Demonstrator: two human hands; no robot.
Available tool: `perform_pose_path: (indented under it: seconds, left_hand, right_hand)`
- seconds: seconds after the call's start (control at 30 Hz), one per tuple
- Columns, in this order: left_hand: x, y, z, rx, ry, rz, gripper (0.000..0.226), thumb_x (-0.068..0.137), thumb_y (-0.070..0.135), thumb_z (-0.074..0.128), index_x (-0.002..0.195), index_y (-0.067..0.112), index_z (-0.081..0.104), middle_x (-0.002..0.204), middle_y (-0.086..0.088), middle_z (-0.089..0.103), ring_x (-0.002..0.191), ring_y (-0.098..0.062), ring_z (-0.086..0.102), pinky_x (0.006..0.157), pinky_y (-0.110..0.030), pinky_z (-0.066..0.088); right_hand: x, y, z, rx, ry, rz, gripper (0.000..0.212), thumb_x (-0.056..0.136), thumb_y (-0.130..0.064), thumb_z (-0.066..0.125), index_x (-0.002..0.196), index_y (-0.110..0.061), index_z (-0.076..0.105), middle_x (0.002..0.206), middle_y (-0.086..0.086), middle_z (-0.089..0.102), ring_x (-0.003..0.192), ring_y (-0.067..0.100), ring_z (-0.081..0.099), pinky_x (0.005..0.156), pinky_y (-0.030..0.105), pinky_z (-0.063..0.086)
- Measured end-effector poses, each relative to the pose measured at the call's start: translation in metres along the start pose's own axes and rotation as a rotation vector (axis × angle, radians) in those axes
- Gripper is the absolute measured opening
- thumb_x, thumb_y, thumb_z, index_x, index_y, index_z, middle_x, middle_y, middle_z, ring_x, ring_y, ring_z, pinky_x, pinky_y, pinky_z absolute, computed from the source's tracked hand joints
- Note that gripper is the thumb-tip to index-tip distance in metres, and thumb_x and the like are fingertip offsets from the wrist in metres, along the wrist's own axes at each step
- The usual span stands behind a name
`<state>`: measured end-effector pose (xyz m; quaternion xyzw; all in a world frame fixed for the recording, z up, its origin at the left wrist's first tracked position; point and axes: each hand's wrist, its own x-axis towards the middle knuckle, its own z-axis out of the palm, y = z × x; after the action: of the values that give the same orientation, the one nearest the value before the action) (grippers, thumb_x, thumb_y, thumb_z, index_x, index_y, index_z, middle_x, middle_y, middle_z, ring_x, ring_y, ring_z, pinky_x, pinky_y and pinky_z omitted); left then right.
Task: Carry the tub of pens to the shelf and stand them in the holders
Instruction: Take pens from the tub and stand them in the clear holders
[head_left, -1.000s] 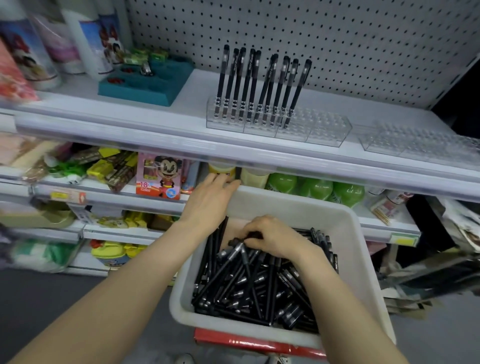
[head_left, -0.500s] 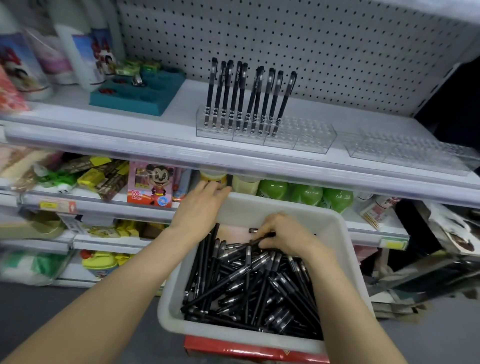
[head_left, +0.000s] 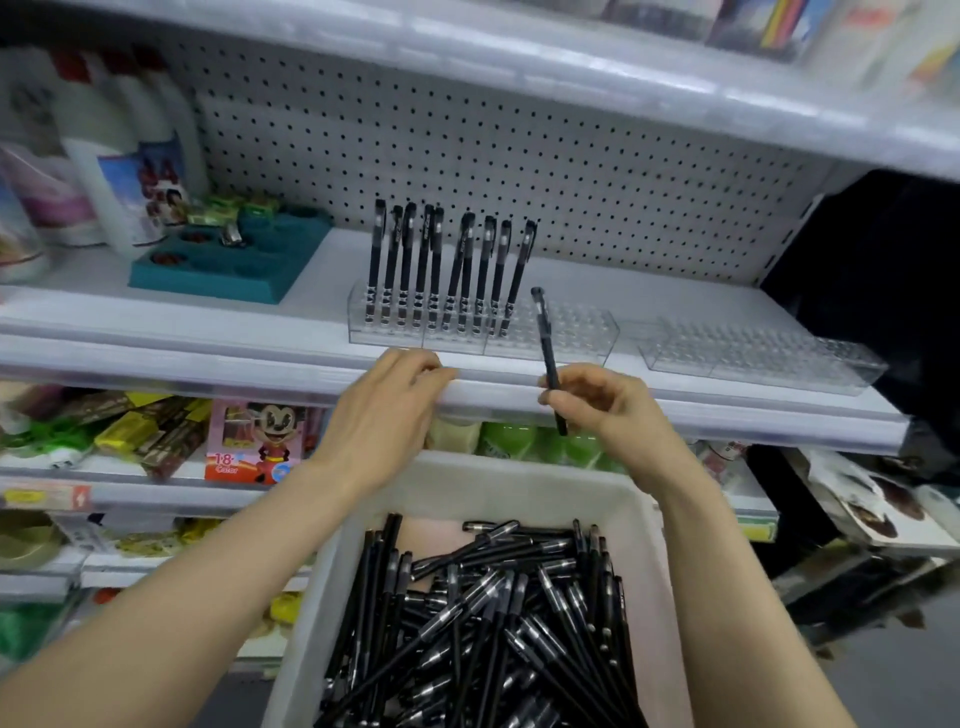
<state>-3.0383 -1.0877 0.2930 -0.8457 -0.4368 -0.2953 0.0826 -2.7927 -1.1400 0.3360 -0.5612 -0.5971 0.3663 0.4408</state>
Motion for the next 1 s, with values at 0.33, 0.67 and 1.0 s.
perform_pose_path:
  seconds: [0.33,0.67,1.0]
  left_hand:
    - [0.06,-0.012,0.015,0.119,0.029,-0.061,0.054,0.088,0.013,0.064,0.14,0.014,0.049,0.139,-0.014,0.049,0.127,-0.035,0.042,0.107,-0.048,0.038]
    - [0.057,-0.013,0.026,0.101,0.089,-0.056,0.053,0.086,0.008,0.063,0.137,0.015,0.05,0.135,-0.012,0.05,0.123,-0.033,0.042,0.105,-0.047,0.039]
    - [0.057,-0.013,0.028,0.115,0.105,-0.059,0.054,0.085,0.005,0.061,0.138,0.014,0.05,0.133,-0.014,0.049,0.121,-0.035,0.042,0.103,-0.046,0.04]
  right_hand:
    - [0.095,-0.053,-0.01,-0.131,0.444,-0.215,0.02,0.097,-0.013,0.056,0.117,-0.011,0.058,0.083,-0.003,0.067,0.07,0.012,0.065,0.068,0.026,0.056]
    - [0.132,-0.025,0.007,-0.366,0.365,-0.141,0.01,0.094,-0.028,0.062,0.098,-0.02,0.064,0.085,0.0,0.07,0.079,0.021,0.067,0.078,0.037,0.057]
    - [0.132,-0.021,0.01,-0.377,0.313,-0.113,0.004,0.089,-0.018,0.07,0.092,-0.014,0.069,0.078,-0.002,0.064,0.073,0.013,0.058,0.073,0.019,0.043]
